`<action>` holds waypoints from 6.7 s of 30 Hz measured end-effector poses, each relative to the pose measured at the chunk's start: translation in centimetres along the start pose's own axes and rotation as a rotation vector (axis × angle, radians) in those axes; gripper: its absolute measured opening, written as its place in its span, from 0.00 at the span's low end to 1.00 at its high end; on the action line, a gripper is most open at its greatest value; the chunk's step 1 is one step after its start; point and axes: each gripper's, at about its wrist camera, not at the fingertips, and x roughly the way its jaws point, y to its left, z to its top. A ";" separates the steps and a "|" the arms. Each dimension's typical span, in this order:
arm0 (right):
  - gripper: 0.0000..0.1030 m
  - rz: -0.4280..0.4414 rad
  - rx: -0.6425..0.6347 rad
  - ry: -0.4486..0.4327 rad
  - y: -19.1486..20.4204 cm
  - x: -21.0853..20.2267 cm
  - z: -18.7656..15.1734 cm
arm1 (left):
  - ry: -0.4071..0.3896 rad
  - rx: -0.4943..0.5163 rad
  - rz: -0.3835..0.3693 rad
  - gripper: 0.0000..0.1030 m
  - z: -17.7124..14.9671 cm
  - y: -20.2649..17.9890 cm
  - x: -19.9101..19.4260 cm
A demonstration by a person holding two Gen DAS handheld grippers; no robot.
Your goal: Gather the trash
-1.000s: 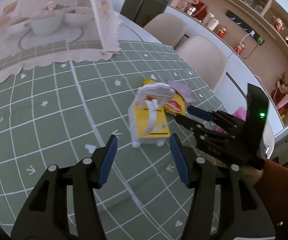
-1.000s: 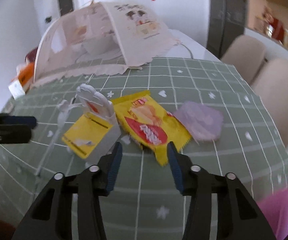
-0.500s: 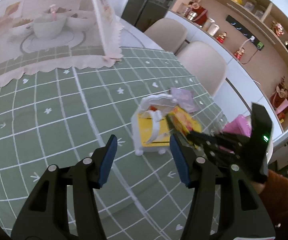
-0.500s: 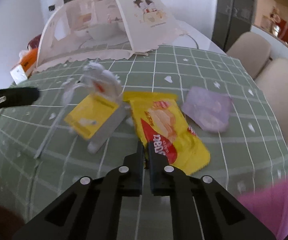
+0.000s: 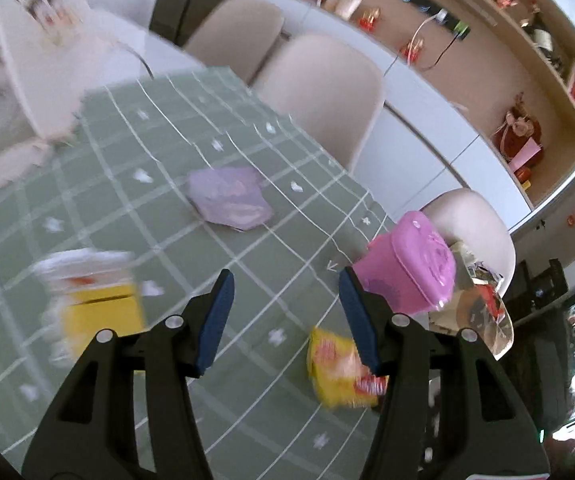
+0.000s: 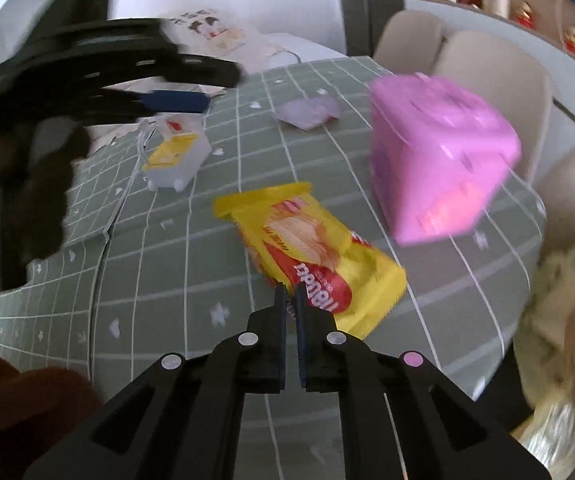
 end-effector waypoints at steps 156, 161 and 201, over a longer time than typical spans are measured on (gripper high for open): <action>0.46 -0.541 0.437 -0.365 3.4 -24.0 -14.0 | -0.261 0.466 0.134 0.75 -20.7 -17.5 -12.9; 0.46 -0.575 0.436 -0.369 3.8 -24.1 -14.2 | -0.254 0.476 0.122 0.75 -20.7 -17.8 -12.5; 0.46 -0.591 0.460 -0.398 3.2 -24.8 -14.4 | -0.283 0.493 0.119 0.75 -20.8 -18.5 -13.2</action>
